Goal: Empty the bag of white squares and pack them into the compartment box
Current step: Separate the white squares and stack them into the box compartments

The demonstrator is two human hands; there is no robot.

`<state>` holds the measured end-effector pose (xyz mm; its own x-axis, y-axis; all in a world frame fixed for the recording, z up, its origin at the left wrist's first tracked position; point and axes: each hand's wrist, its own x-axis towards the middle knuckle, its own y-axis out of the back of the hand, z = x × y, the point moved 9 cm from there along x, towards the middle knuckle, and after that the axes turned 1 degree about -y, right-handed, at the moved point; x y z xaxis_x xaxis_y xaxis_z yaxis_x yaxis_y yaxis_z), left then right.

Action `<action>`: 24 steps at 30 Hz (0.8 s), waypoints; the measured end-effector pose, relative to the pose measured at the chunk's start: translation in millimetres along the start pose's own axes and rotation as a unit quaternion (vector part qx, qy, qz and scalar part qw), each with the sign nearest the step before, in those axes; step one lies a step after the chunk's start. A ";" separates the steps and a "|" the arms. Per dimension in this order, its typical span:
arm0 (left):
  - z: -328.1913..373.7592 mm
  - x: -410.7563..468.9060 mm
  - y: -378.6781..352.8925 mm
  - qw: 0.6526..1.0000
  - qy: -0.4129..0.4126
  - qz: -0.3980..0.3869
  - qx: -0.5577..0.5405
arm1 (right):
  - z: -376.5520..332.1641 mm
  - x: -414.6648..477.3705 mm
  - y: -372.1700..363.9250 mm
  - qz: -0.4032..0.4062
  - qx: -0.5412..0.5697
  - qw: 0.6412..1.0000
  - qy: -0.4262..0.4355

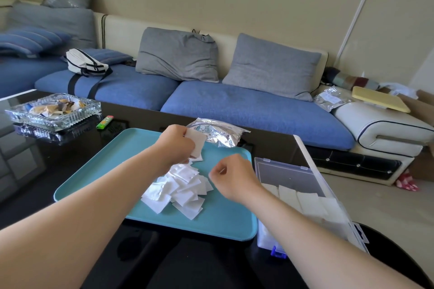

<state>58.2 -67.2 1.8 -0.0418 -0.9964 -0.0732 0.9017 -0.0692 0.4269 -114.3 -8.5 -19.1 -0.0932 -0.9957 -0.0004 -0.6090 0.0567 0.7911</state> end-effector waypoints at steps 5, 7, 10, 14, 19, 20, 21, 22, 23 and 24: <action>-14.7 0.9 7.7 0.998 0.055 0.003 0.030 | -12.1 -1.6 -36.8 -0.084 -0.011 0.996 -0.035; -22.0 1.8 6.9 0.996 0.084 -0.006 0.019 | -13.4 0.3 -39.1 -0.075 0.027 0.995 -0.063; -27.6 2.0 7.6 0.994 0.106 -0.006 0.001 | -12.8 3.8 -27.7 -0.029 0.065 0.993 -0.096; -20.0 1.4 10.1 0.997 0.074 -0.008 0.013 | -10.1 1.0 -9.0 0.001 0.153 0.984 -0.093; -3.6 -4.0 1.0 0.999 0.002 -0.050 0.013 | -4.3 -5.2 35.2 0.101 0.175 0.978 -0.049; 2.2 -7.5 -2.5 0.998 -0.015 -0.062 0.003 | -3.9 -5.5 44.2 0.124 0.178 0.975 -0.037; 7.8 -11.2 -6.0 0.997 -0.029 -0.073 -0.006 | -3.7 -4.4 50.5 0.136 0.194 0.971 -0.025; 11.9 -13.9 -9.8 0.996 -0.039 -0.082 -0.011 | -4.1 -3.7 55.5 0.141 0.217 0.966 -0.013; 14.8 -15.5 -13.9 0.995 -0.047 -0.091 -0.015 | -5.6 -2.8 58.9 0.137 0.242 0.961 0.000; 16.4 -17.4 -17.7 0.993 -0.050 -0.103 -0.019 | -9.1 -3.0 60.8 0.124 0.269 0.955 0.014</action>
<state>35.9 -49.4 10.3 -0.2669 -0.9615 -0.0647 0.8856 -0.2712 0.3770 -143.9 -2.7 34.6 -0.2705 -0.9478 0.1691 -0.8885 0.3134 0.3352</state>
